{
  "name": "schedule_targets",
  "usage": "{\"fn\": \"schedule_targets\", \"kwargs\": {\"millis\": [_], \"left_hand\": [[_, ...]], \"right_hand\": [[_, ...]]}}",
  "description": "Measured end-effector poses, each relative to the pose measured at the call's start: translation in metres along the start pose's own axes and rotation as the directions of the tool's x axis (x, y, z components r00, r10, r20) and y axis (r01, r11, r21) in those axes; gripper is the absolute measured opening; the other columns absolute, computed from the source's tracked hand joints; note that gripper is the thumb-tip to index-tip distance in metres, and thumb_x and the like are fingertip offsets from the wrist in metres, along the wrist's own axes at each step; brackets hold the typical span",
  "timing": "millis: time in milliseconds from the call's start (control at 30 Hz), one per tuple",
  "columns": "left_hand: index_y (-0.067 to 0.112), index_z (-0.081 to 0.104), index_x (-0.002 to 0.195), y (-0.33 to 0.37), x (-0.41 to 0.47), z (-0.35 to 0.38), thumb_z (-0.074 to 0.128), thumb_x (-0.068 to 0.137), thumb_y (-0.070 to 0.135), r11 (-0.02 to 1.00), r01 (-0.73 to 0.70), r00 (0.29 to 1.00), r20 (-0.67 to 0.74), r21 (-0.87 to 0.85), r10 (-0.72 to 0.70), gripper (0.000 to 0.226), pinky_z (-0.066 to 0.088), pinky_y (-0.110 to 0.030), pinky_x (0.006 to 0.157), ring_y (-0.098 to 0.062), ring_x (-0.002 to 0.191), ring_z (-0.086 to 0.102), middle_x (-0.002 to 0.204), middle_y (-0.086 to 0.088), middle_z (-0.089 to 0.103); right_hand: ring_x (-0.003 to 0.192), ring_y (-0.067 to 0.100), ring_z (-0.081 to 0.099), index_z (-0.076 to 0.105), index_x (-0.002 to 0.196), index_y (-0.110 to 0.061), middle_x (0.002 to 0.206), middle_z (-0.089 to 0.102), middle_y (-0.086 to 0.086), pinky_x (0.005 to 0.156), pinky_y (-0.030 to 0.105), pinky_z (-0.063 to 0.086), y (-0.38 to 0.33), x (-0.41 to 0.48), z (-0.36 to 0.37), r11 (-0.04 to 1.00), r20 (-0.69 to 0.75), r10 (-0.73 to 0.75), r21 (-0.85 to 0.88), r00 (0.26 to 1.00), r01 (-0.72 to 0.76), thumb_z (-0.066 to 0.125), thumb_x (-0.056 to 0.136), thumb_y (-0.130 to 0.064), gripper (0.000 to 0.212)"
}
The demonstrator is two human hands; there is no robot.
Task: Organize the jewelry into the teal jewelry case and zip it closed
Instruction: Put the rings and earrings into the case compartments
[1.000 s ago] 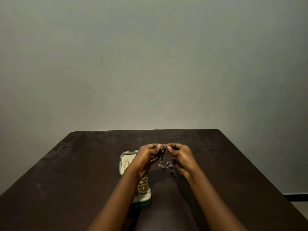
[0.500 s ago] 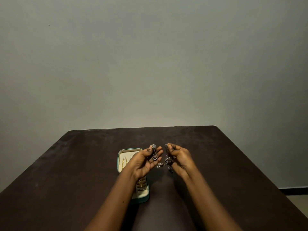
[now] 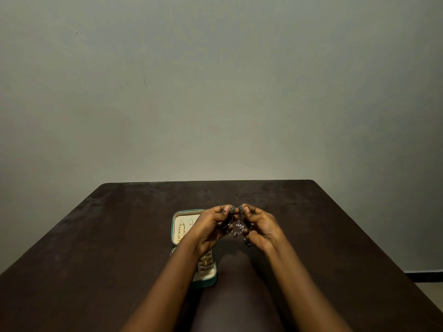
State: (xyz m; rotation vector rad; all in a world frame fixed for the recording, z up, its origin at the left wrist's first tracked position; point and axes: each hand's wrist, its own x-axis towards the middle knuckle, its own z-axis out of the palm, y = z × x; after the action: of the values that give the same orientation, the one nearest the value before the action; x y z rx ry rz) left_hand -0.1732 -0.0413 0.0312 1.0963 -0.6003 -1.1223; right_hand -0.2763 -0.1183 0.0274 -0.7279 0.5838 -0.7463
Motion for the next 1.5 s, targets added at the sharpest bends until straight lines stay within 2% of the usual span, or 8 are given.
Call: {"fn": "schedule_targets", "kwargs": {"millis": [133, 267, 500, 767, 1067, 1167, 1367, 1500], "left_hand": [[0.006, 0.063, 0.088, -0.001, 0.0, -0.005, 0.045, 0.094, 0.003, 0.998, -0.007, 1.0, -0.023, -0.062, 0.005, 0.019, 0.044, -0.025, 0.076, -0.012, 0.077, 0.057, 0.073, -0.001, 0.066], [0.005, 0.062, 0.087, 0.001, -0.001, -0.011, 0.044, 0.094, 0.0, 0.999, -0.037, 0.998, -0.047, -0.021, 0.036, 0.019, 0.043, -0.013, 0.055, -0.003, 0.054, 0.053, 0.063, 0.003, 0.063], [0.01, 0.058, 0.084, 0.011, -0.023, -0.027, 0.044, 0.094, 0.003, 0.988, -0.041, 0.998, -0.044, -0.148, 0.035, 0.019, 0.049, -0.024, 0.064, -0.013, 0.069, 0.052, 0.076, -0.004, 0.057], [-0.001, 0.057, 0.086, 0.018, -0.048, -0.048, 0.042, 0.096, 0.002, 0.916, 0.063, 0.995, -0.044, -0.395, -0.088, 0.019, 0.057, -0.023, 0.05, -0.012, 0.049, 0.065, 0.059, -0.01, 0.064], [-0.003, 0.059, 0.092, 0.011, -0.07, -0.068, 0.044, 0.095, 0.0, 0.921, 0.058, 0.993, -0.077, -0.384, -0.094, 0.016, 0.057, -0.023, 0.05, -0.012, 0.052, 0.066, 0.067, -0.011, 0.064], [0.001, 0.06, 0.089, 0.007, -0.073, -0.071, 0.043, 0.095, -0.001, 0.951, 0.039, 0.986, -0.14, -0.308, -0.086, 0.018, 0.057, -0.022, 0.05, -0.013, 0.056, 0.065, 0.067, -0.01, 0.064], [0.005, 0.057, 0.084, -0.004, -0.069, -0.071, 0.041, 0.097, 0.0, 0.973, 0.016, 0.971, -0.229, -0.231, -0.071, 0.021, 0.054, -0.018, 0.045, -0.009, 0.045, 0.063, 0.061, -0.007, 0.064], [0.008, 0.056, 0.085, -0.012, -0.065, -0.068, 0.04, 0.098, 0.004, 0.983, -0.008, 0.96, -0.277, -0.186, -0.045, 0.021, 0.051, -0.015, 0.044, -0.007, 0.048, 0.063, 0.077, -0.008, 0.059]], "right_hand": [[0.041, 0.006, 0.06, 0.058, 0.076, -0.004, 0.048, 0.064, -0.001, 0.04, 0.019, 0.047, 0.002, 0.0, 0.003, 1.0, 0.012, 0.0, -0.016, 1.0, 0.0, 0.043, 0.091, 0.009, 0.025], [0.045, 0.004, 0.056, 0.058, 0.074, -0.01, 0.048, 0.064, -0.005, 0.059, 0.024, 0.041, 0.007, 0.0, 0.007, 0.999, 0.018, -0.012, -0.051, 1.0, 0.012, 0.046, 0.09, 0.007, 0.027], [0.055, 0.009, 0.051, 0.058, 0.074, -0.013, 0.051, 0.064, -0.005, 0.056, 0.023, 0.034, 0.018, -0.015, 0.022, 0.999, 0.061, 0.014, -0.038, 0.998, -0.012, 0.047, 0.089, 0.007, 0.028], [0.04, 0.007, 0.06, 0.054, 0.075, -0.013, 0.05, 0.066, -0.001, 0.042, 0.014, 0.042, 0.038, -0.038, 0.041, 0.981, 0.127, 0.156, 0.1, 0.98, -0.169, 0.04, 0.094, 0.001, 0.027], [0.045, 0.013, 0.061, 0.055, 0.077, -0.011, 0.055, 0.066, 0.006, 0.041, 0.016, 0.046, 0.056, -0.059, 0.054, 0.975, 0.114, 0.215, 0.038, 0.97, -0.221, 0.043, 0.093, 0.001, 0.023], [0.059, 0.013, 0.054, 0.056, 0.075, -0.011, 0.06, 0.062, 0.002, 0.049, 0.021, 0.043, 0.065, -0.057, 0.053, 0.982, 0.068, 0.165, -0.105, 0.984, -0.158, 0.045, 0.091, 0.006, 0.026], [0.034, 0.006, 0.052, 0.055, 0.07, -0.008, 0.043, 0.06, -0.003, 0.037, 0.013, 0.043, 0.083, -0.052, 0.048, 0.934, 0.025, 0.051, -0.354, 0.998, -0.039, 0.048, 0.089, 0.011, 0.027], [0.039, 0.004, 0.054, 0.058, 0.068, -0.008, 0.06, 0.06, 0.003, 0.042, 0.014, 0.047, 0.09, -0.05, 0.045, 0.829, 0.036, -0.044, -0.557, 0.998, 0.056, 0.051, 0.087, 0.012, 0.028]]}}
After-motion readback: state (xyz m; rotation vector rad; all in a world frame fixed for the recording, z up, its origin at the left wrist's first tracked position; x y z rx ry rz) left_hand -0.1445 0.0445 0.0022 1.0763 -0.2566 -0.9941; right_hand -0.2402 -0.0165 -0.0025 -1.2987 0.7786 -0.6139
